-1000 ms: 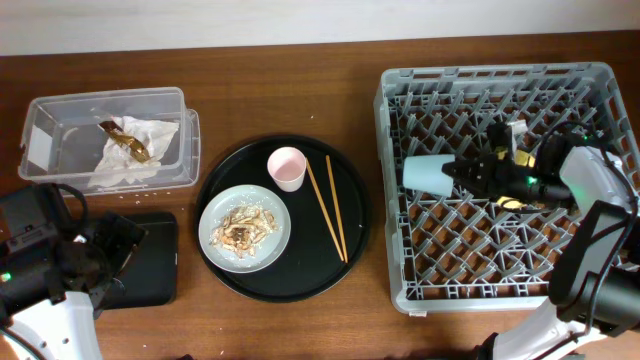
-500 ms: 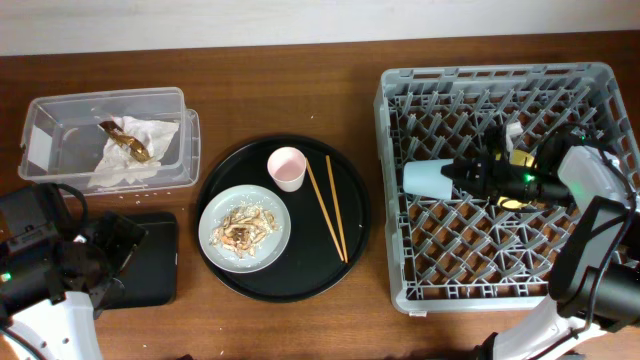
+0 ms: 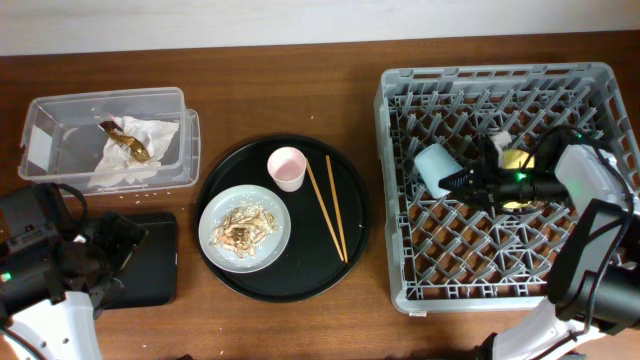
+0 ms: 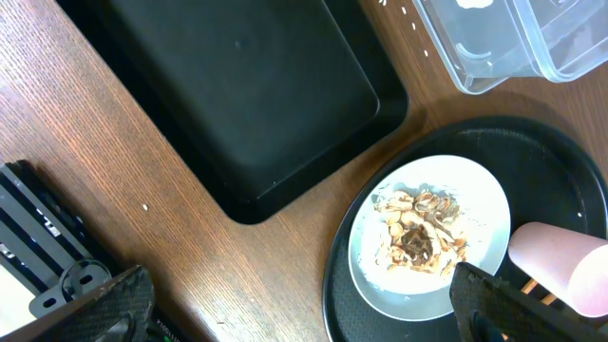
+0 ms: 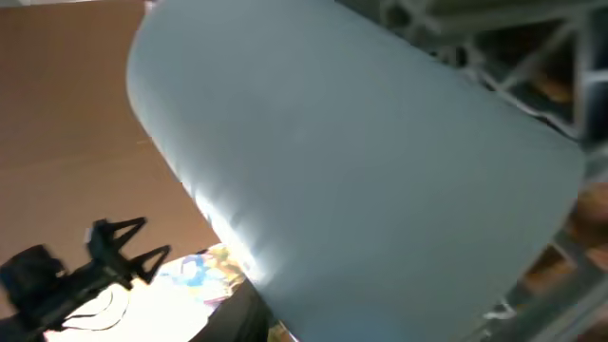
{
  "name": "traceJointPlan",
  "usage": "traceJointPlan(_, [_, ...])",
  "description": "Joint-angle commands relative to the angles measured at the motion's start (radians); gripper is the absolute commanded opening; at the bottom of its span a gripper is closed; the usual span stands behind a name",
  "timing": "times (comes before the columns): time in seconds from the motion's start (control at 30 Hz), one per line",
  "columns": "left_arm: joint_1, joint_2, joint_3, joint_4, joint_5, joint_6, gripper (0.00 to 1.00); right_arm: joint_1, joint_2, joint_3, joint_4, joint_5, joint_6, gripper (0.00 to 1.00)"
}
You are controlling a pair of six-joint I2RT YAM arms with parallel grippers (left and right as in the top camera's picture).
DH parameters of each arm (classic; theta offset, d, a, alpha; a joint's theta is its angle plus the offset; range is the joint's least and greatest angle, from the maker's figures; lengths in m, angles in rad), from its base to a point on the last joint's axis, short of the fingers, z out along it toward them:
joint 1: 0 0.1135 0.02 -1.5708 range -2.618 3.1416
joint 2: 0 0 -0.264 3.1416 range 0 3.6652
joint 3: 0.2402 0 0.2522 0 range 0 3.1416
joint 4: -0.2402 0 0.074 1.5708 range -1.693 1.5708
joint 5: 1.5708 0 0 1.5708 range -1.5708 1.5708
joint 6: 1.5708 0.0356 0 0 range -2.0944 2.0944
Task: Sort waste into correct bins and load items into the dishwasher rack
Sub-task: 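Place the blue cup in the rack and release it, then reach the right gripper to the pink cup and grasp it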
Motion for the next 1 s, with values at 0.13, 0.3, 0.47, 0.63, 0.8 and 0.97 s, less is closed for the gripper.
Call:
traceJointPlan(0.13, [0.003, -0.003, 0.003, 0.0, 0.0, -0.007, 0.99, -0.042, -0.304, 0.005, -0.089, 0.403, 0.113, 0.29])
traceJointPlan(0.3, [0.003, -0.003, 0.003, 0.0, 0.0, -0.007, 0.99, -0.002, -0.555, 0.005, -0.111, 0.412, 0.139, 0.29])
traceJointPlan(0.47, [0.003, -0.003, 0.003, 0.0, 0.0, -0.007, 0.99, 0.542, -0.609, 0.03, 0.162, 0.632, 0.44, 0.34])
traceJointPlan(0.63, [0.003, -0.003, 0.003, 0.0, 0.0, -0.007, 0.99, 0.963, -0.154, 0.572, 0.06, 0.907, 0.523, 0.34])
traceJointPlan(0.8, [0.003, -0.003, 0.003, 0.0, 0.0, -0.007, 0.99, 1.145, 0.304, 0.894, 0.048, 1.227, 0.441, 0.34])
traceJointPlan(0.97, [0.003, -0.003, 0.003, 0.0, 0.0, -0.007, 0.99, 1.159, 0.403, 0.894, 0.189, 1.217, 0.441, 0.34])
